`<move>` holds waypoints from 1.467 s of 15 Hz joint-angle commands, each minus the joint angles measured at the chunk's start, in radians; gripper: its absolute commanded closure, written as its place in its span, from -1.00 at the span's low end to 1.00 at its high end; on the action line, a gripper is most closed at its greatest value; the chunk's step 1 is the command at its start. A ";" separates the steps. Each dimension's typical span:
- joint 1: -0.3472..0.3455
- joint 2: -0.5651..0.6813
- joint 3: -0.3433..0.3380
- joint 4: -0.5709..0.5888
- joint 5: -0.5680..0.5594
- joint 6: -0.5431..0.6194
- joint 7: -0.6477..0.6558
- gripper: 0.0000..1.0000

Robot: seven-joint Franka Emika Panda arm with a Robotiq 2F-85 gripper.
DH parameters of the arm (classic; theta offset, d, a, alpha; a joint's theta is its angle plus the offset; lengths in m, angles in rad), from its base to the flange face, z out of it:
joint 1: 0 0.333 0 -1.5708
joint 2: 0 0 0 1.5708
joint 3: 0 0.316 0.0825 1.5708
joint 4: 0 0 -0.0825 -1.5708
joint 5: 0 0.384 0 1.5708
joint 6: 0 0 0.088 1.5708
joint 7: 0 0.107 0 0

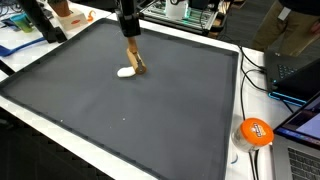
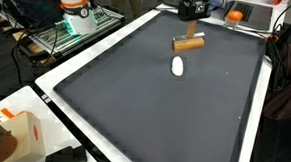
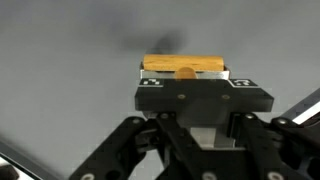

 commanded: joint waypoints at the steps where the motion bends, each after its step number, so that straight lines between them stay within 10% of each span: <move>1: -0.019 -0.015 -0.013 -0.003 0.043 0.003 -0.253 0.56; 15: -0.060 0.015 -0.019 0.125 0.024 -0.261 -1.098 0.56; 17: -0.052 0.051 -0.024 0.186 0.046 -0.293 -1.026 0.56; 18: -0.051 0.016 -0.025 0.115 0.018 -0.240 -1.051 0.06; 20: -0.051 0.036 -0.024 0.151 0.021 -0.257 -1.040 0.06; 21: -0.051 0.042 -0.024 0.161 0.022 -0.259 -1.037 0.56; 22: -0.045 0.045 -0.026 0.142 -0.009 -0.216 -1.042 0.56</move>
